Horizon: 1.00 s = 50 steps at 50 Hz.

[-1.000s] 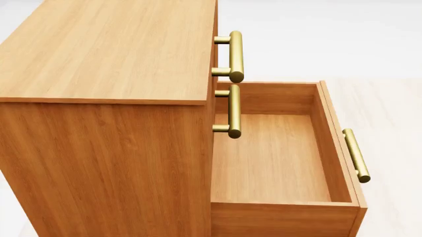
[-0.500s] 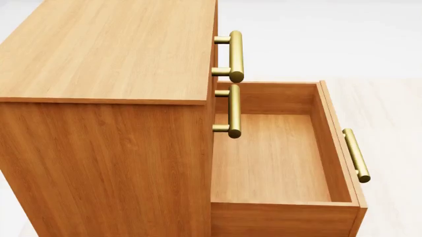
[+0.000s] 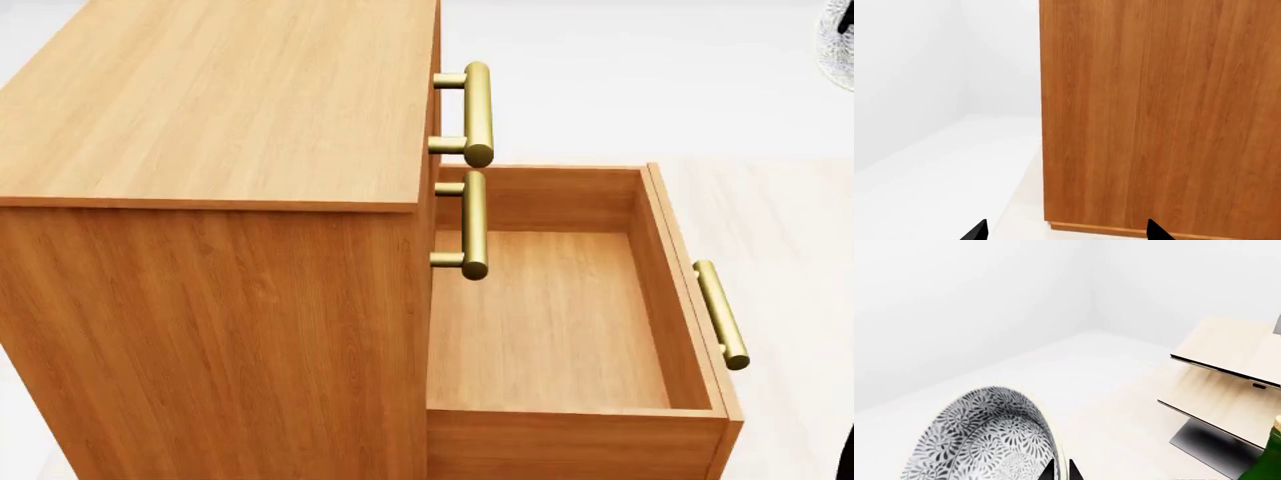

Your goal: Put the bowl in the bottom drawer of the cabinet and close it.

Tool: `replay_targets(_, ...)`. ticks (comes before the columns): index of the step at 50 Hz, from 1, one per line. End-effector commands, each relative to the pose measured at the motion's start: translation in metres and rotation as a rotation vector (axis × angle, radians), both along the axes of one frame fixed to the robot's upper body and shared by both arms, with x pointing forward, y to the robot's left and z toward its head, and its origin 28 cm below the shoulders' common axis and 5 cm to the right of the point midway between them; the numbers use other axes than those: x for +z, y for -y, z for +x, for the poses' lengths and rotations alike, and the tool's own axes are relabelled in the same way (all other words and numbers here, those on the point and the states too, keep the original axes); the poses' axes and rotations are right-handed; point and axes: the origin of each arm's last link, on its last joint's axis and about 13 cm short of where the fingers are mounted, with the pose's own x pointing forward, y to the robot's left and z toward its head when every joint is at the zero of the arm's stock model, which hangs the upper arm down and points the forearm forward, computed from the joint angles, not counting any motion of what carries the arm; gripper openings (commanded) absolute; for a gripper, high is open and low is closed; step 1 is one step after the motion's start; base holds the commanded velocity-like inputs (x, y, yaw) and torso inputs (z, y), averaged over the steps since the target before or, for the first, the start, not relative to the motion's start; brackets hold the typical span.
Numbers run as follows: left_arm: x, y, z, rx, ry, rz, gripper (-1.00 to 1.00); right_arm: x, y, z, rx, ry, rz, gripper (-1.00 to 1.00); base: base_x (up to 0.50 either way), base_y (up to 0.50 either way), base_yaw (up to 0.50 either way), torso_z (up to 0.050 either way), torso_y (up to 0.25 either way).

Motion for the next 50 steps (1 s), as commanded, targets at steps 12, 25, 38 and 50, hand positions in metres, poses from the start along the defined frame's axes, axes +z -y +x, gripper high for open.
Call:
replay_targets(12,0.000,0.000,-0.001,-0.005,0.010,0.013,1.00,0.001,-0.013,0.025,0.076,-0.018,0.014,-1.00,0.00,0.00,0.00,0.000,0.000)
replay_targets(25,0.000,0.000,-0.002,-0.006,0.011,0.014,1.00,-0.010,-0.021,0.034,0.141,-0.057,0.050,-1.00,0.00,0.00,0.00,0.000,0.001)
replay_targets(38,0.000,0.000,-0.002,-0.006,0.011,0.013,1.00,-0.024,-0.028,0.036,0.188,-0.100,0.059,-1.00,0.00,0.00,0.00,0.000,0.000)
replay_targets(50,0.001,0.000,-0.001,-0.008,0.012,0.008,1.00,-0.031,-0.035,0.038,0.223,-0.128,0.065,-1.00,0.00,0.00,0.00,0.000,0.001)
